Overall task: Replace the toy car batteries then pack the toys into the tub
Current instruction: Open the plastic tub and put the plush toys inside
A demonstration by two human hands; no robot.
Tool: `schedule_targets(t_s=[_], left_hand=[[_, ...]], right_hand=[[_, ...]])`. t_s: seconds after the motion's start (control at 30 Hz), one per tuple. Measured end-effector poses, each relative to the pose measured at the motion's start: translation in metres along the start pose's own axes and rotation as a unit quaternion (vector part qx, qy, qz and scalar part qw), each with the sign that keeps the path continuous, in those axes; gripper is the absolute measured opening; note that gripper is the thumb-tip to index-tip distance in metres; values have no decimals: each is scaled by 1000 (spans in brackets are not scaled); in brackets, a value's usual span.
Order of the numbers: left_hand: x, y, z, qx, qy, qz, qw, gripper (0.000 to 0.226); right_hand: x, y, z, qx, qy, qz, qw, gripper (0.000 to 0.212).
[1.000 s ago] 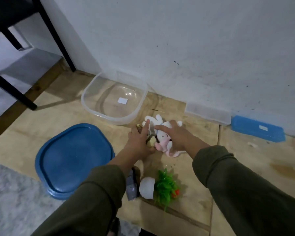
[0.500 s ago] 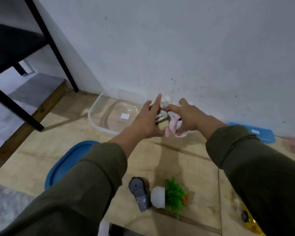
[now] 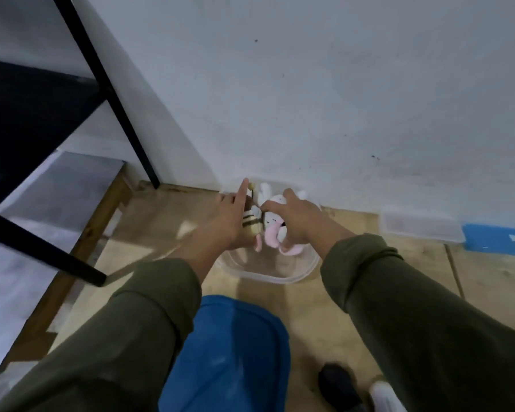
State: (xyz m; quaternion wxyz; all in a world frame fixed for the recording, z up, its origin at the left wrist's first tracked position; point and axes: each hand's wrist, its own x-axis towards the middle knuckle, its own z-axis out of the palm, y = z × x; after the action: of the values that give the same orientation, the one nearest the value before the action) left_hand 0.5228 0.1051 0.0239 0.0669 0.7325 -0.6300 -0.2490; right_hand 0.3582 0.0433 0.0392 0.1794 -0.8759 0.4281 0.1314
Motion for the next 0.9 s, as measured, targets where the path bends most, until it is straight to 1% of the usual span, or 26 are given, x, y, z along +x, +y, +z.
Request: schedule_targets(t_s=[0.07, 0.2, 0.37, 0.47, 0.53, 0.63, 0.7, 0.77, 0.8, 0.9], left_hand=[[8, -8, 9, -5, -16, -13, 1000, 129], [23, -17, 23, -4, -6, -6, 1000, 116], [28, -22, 38, 25, -22, -10, 999, 110], [26, -19, 37, 35, -14, -17, 999, 108], [22, -14, 30, 51, -21, -14, 998, 109], [10, -3, 17, 42, -20, -8, 999, 117], [-1, 10, 13, 26, 4, 8, 1000, 112], [-15, 27, 14, 10, 36, 35, 999, 101], [-22, 36, 17, 5, 47, 50, 998, 97], [-51, 64, 39, 8, 77, 110, 991, 100]], right_hand=[[11, 0, 12, 12, -1, 8, 1000, 87], [25, 5, 31, 37, 0, 29, 999, 85], [22, 11, 38, -64, 17, 44, 997, 90], [16, 12, 38, -64, 24, 30, 997, 100], [7, 14, 33, -51, 46, 15, 998, 103], [-18, 21, 18, 0, 110, 1, 994, 101], [-40, 29, 10, 30, 141, 4, 990, 99], [-67, 38, 7, 54, 148, 16, 987, 101], [-82, 44, 7, 59, 144, 23, 988, 102], [-133, 59, 18, 53, 101, 37, 993, 108]])
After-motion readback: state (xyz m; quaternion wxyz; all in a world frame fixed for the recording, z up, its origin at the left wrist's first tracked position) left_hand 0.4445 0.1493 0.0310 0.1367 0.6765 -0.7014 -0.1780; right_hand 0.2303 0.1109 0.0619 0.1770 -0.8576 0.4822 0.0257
